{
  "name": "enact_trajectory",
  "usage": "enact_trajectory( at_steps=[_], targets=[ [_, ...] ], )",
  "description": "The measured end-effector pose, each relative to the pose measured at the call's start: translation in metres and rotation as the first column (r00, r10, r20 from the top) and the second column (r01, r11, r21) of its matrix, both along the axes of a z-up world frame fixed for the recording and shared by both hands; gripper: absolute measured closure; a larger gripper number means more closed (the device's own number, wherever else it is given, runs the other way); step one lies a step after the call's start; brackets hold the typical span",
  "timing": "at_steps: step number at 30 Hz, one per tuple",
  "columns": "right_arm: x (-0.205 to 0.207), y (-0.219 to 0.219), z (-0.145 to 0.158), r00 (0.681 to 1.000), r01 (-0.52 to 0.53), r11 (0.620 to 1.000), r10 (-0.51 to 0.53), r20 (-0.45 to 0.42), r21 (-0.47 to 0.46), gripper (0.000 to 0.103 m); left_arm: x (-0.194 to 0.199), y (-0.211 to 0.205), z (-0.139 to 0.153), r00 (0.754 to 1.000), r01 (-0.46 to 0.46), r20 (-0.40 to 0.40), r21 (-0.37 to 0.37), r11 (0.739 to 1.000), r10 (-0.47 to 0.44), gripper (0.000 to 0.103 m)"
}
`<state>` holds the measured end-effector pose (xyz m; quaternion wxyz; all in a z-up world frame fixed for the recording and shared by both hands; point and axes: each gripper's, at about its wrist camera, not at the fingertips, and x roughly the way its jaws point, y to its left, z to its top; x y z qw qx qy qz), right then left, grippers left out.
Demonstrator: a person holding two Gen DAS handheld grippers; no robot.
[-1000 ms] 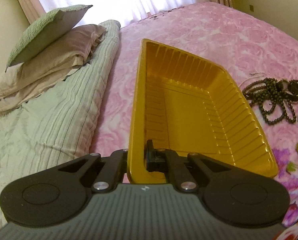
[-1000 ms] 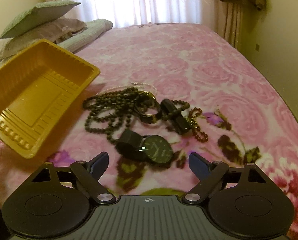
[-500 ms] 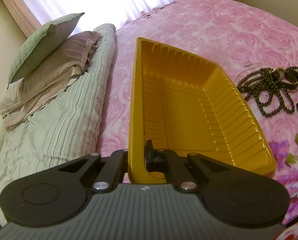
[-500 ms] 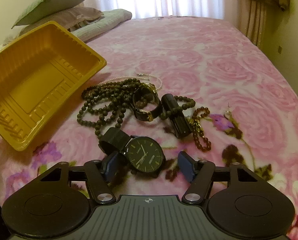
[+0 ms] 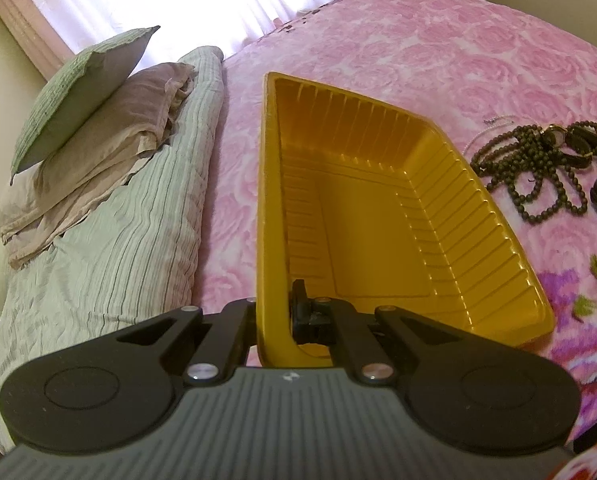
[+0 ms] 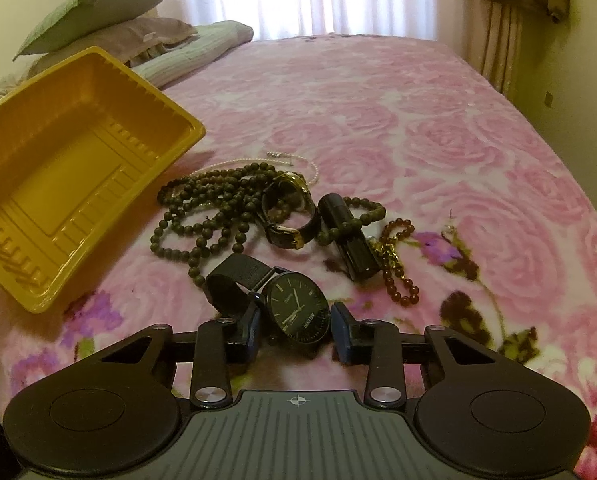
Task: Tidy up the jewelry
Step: 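Close the right tool on the black wristwatch, then carry the watch into the yellow tray and open the right tool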
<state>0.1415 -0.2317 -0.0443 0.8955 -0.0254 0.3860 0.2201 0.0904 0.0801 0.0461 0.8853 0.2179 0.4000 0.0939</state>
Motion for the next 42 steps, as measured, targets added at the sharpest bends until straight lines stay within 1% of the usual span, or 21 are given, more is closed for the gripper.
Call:
enact_trajectory(
  at_steps=[7, 11, 13, 15, 16, 17, 18, 19, 21, 24, 29, 34, 38, 40, 42],
  targets=[
    [-0.004, 0.003, 0.012, 1.0, 0.016, 1.0, -0.016, 0.018, 0.006, 0.067, 0.002, 0.0, -0.003, 1.0, 0.022, -0.019, 0.031, 0.999, -0.021, 0.101],
    [-0.007, 0.012, 0.029, 0.999, -0.004, 0.999, 0.002, 0.038, 0.041, 0.067, 0.001, 0.0, -0.003, 1.0, 0.025, -0.017, 0.031, 0.999, -0.024, 0.101],
    [-0.008, 0.022, 0.039, 0.999, -0.031, 0.997, 0.028, 0.045, 0.069, 0.069, 0.001, 0.001, -0.003, 1.0, 0.027, -0.017, 0.03, 0.999, -0.026, 0.101],
    [-0.009, 0.034, 0.049, 0.997, -0.065, 0.993, 0.06, 0.049, 0.103, 0.072, 0.0, 0.001, -0.003, 0.999, 0.028, -0.016, 0.032, 0.999, -0.028, 0.101],
    [-0.01, 0.042, 0.053, 0.995, -0.087, 0.99, 0.081, 0.056, 0.107, 0.082, 0.0, 0.0, -0.003, 1.0, 0.028, -0.014, 0.032, 0.999, -0.028, 0.101],
    [-0.011, 0.05, 0.057, 0.992, -0.115, 0.987, 0.108, 0.064, 0.116, 0.089, 0.0, 0.001, -0.003, 1.0, 0.028, -0.013, 0.032, 0.999, -0.027, 0.101],
    [-0.01, 0.058, 0.059, 0.99, -0.134, 0.983, 0.126, 0.067, 0.123, 0.093, 0.0, 0.0, -0.003, 1.0, 0.027, -0.011, 0.033, 0.999, -0.027, 0.101],
    [-0.01, 0.065, 0.059, 0.988, -0.144, 0.982, 0.136, 0.07, 0.12, 0.094, 0.0, -0.001, -0.003, 1.0, 0.027, -0.01, 0.033, 0.999, -0.027, 0.101],
    [-0.008, 0.077, 0.058, 0.987, -0.153, 0.982, 0.145, 0.073, 0.115, 0.094, 0.0, 0.0, -0.003, 1.0, 0.028, -0.01, 0.03, 0.999, -0.027, 0.101],
    [-0.002, 0.086, 0.053, 0.987, -0.156, 0.981, 0.151, 0.049, 0.119, 0.094, -0.001, 0.002, -0.003, 1.0, 0.028, -0.008, 0.024, 0.999, -0.027, 0.101],
    [0.002, 0.102, 0.051, 0.979, -0.204, 0.973, 0.2, 0.047, 0.112, 0.094, -0.001, 0.003, -0.004, 1.0, 0.027, -0.001, 0.015, 1.0, -0.027, 0.101],
    [-0.001, 0.131, 0.053, 0.961, -0.275, 0.952, 0.271, 0.048, 0.131, 0.094, -0.002, 0.004, -0.004, 1.0, 0.025, 0.003, 0.003, 1.0, -0.025, 0.101],
    [-0.002, 0.155, 0.044, 0.948, -0.316, 0.94, 0.316, 0.023, 0.129, 0.094, -0.003, 0.005, -0.005, 1.0, 0.021, 0.007, -0.005, 1.0, -0.021, 0.101],
    [0.0, 0.16, 0.038, 0.946, -0.319, 0.932, 0.325, -0.004, 0.169, 0.093, -0.003, 0.006, -0.005, 1.0, 0.02, 0.007, -0.008, 1.0, -0.02, 0.101],
    [0.004, 0.156, 0.035, 0.947, -0.306, 0.919, 0.321, -0.022, 0.25, 0.093, -0.003, 0.006, -0.005, 1.0, 0.018, 0.006, -0.011, 1.0, -0.018, 0.101]
  ],
)
